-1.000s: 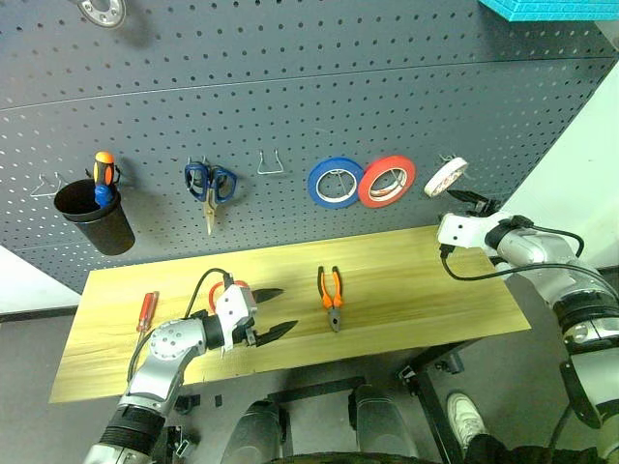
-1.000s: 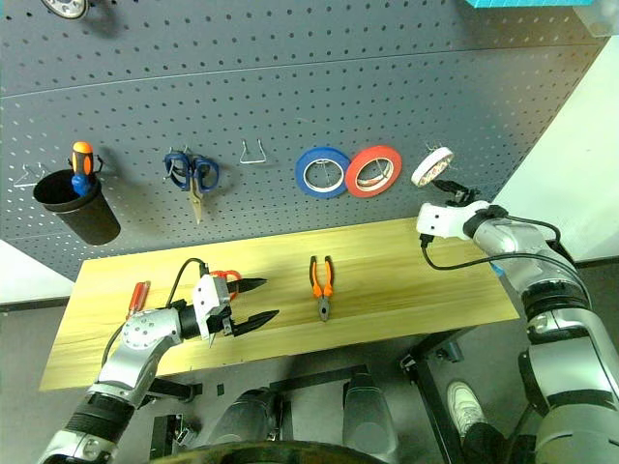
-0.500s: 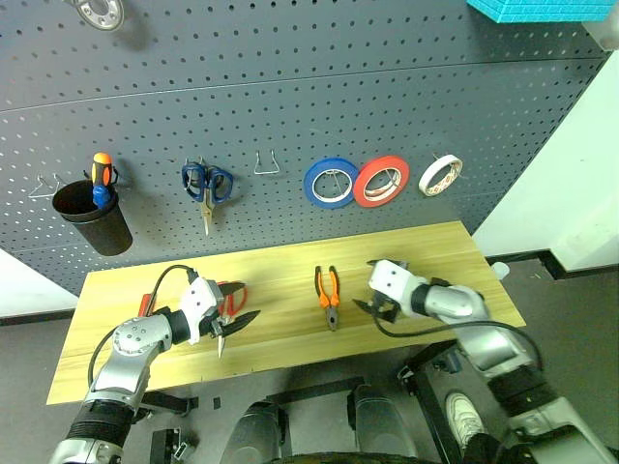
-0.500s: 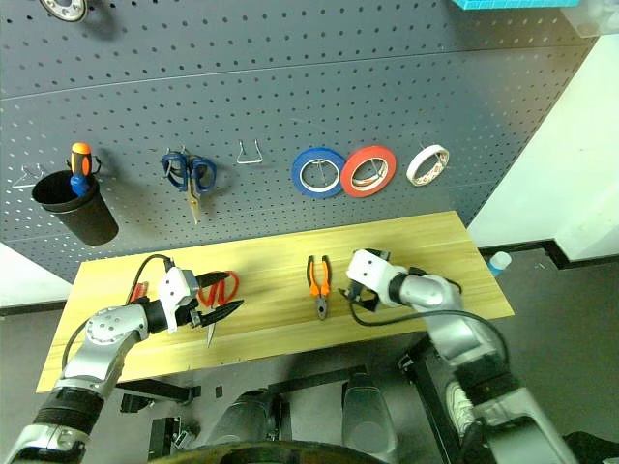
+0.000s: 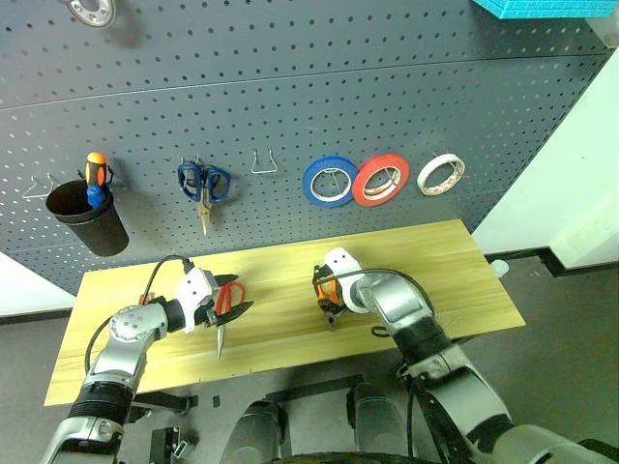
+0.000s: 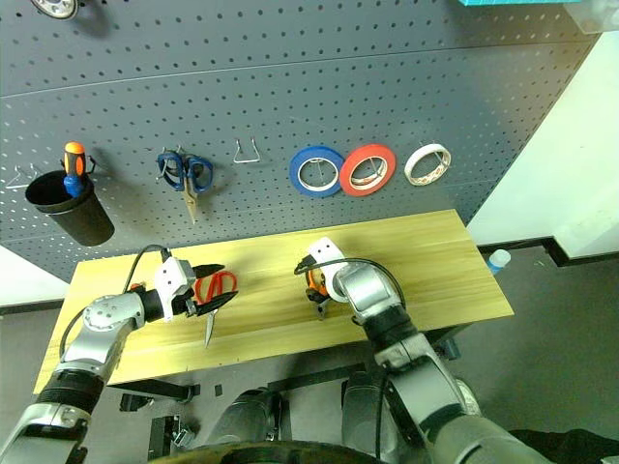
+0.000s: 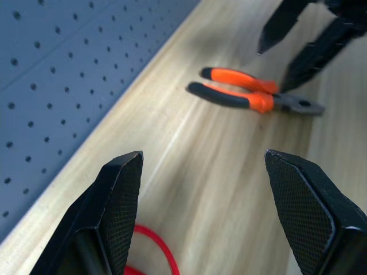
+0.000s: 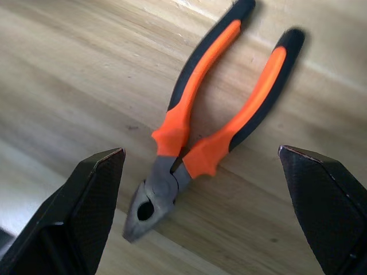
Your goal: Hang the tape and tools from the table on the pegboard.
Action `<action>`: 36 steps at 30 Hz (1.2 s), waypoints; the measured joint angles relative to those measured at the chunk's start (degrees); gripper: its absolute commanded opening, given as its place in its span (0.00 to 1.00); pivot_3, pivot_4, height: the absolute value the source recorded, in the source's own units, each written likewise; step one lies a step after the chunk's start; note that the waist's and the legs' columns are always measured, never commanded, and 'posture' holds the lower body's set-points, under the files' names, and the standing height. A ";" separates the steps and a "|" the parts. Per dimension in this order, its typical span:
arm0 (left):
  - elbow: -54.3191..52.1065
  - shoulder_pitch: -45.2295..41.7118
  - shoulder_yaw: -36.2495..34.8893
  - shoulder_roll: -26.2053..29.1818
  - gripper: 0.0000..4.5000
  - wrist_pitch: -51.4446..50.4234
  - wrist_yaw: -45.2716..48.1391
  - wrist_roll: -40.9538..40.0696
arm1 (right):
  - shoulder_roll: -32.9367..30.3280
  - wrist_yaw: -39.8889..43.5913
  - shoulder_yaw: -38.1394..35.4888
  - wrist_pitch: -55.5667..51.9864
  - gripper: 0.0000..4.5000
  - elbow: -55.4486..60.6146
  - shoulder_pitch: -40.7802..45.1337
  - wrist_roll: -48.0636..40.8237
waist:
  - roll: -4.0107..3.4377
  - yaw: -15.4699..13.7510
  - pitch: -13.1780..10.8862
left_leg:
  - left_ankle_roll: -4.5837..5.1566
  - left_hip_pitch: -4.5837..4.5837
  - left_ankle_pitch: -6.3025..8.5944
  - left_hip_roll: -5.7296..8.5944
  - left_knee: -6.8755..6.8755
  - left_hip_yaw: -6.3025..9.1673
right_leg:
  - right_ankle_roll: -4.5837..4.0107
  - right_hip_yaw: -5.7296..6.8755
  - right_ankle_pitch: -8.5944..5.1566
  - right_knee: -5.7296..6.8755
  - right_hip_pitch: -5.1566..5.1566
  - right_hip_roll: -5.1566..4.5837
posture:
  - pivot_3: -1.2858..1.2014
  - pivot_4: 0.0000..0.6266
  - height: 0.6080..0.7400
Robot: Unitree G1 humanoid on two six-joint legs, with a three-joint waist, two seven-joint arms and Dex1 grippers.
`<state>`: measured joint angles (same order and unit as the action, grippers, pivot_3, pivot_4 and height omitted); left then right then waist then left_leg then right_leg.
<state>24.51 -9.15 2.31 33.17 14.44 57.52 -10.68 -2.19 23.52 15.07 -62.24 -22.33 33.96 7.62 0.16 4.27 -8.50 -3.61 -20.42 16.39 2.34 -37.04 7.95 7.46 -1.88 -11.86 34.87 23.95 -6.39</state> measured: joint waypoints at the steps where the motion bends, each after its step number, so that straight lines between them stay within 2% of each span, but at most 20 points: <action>1: 0.06 0.19 0.00 0.68 0.79 -0.08 0.97 -0.03 | 1.07 -1.45 -0.79 -0.31 0.99 -1.98 0.85 -0.05 | 0.00 0.04 0.00 | 0.00 -0.01 0.00 0.00 0.00 0.00 | 0.01 0.00 -0.02 0.10 0.07 0.00 | 0.48 0.18 1.00; 12: 2.61 1.65 0.03 2.35 0.79 0.18 4.40 0.07 | 8.91 -13.16 -9.65 0.34 0.99 -18.61 9.24 -3.32 | -0.04 1.85 -0.02 | 0.00 -0.02 0.00 -0.05 0.05 0.04 | 0.03 -0.01 -0.03 0.31 0.24 0.06 | 0.48 0.18 1.00; 24: 2.32 2.71 0.01 1.55 0.79 0.24 3.96 0.04 | 9.76 -21.86 -14.80 13.14 0.99 -36.39 15.50 -6.17 | -0.08 3.27 -0.05 | 0.00 0.01 0.00 -0.10 0.08 0.05 | 0.03 -0.12 -0.02 0.35 0.29 0.17 | 0.48 0.19 1.00; 28: 1.75 3.56 -0.06 1.53 0.79 0.22 3.58 0.02 | 10.41 -21.92 -13.97 15.47 0.99 -39.18 17.31 -6.02 | -0.10 3.20 -0.06 | 0.00 0.00 0.00 -0.10 0.10 0.05 | 0.03 -0.16 -0.02 0.35 0.33 0.20 | 0.49 0.19 1.00; 36: 1.16 4.01 -0.66 1.52 0.79 0.18 3.20 0.00 | 9.70 -15.97 -5.00 15.48 0.99 -37.09 16.43 -1.64 | -0.10 3.12 -0.06 | 0.00 -0.01 0.00 -0.11 0.10 0.05 | 0.03 -0.17 -0.03 0.35 0.34 0.22 | 0.49 0.18 1.00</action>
<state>25.68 -5.14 1.65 34.69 14.62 60.72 -10.68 7.52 7.54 10.07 -46.76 -59.42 50.38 5.98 0.05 7.39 -8.56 -3.61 -20.43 16.39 2.23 -36.94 8.00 7.49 -2.05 -11.88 35.22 24.29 -6.17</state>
